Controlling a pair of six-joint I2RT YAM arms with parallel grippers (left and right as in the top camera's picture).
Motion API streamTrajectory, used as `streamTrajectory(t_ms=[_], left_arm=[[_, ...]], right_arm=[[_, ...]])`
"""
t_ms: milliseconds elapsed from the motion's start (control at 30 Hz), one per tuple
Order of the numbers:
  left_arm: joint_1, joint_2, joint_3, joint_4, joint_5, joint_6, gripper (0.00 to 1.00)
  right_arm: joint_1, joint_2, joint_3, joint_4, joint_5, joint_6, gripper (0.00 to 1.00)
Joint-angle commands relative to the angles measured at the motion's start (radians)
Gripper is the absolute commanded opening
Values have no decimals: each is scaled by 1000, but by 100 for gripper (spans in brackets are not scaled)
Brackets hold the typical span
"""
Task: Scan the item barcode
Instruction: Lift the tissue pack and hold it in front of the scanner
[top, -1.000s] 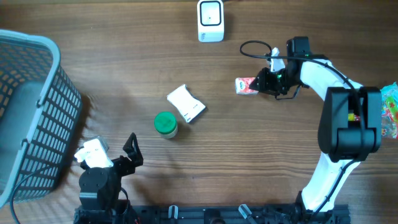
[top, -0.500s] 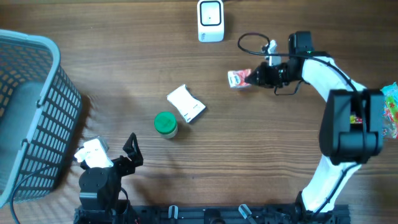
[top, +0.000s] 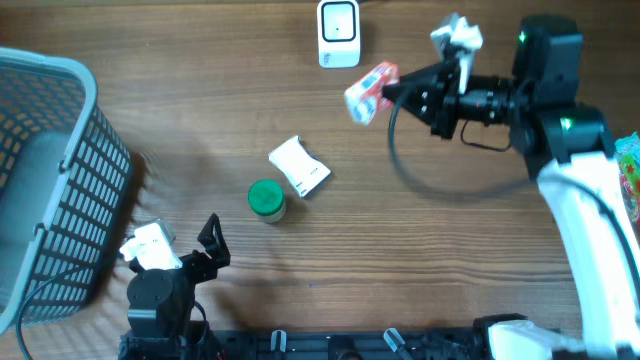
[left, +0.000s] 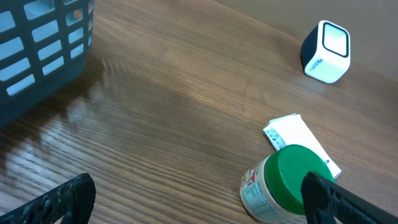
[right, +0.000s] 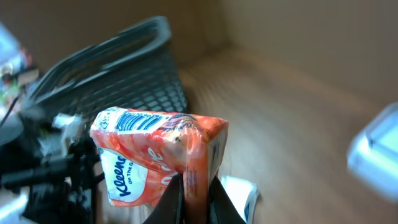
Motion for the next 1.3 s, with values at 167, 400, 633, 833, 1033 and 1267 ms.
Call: streamTrajectory(t_ms=[167, 400, 633, 833, 1033, 1267], left_arm=[[-2, -6, -3, 3, 12, -5, 100], [-2, -6, -3, 3, 12, -5, 100], [-2, -6, -3, 3, 12, -5, 100], [-2, -6, -3, 3, 12, -5, 100], [-2, -6, -3, 3, 12, -5, 100], [-2, -6, -3, 3, 12, -5, 100]], right_arm=[[120, -146, 18, 82, -192, -608, 5], [120, -127, 18, 93, -418, -661, 5], [120, -10, 17, 85, -171, -216, 5], [120, 192, 17, 81, 218, 653, 5], [120, 361, 16, 77, 221, 1095, 5], [121, 481, 16, 326, 203, 1613, 5]])
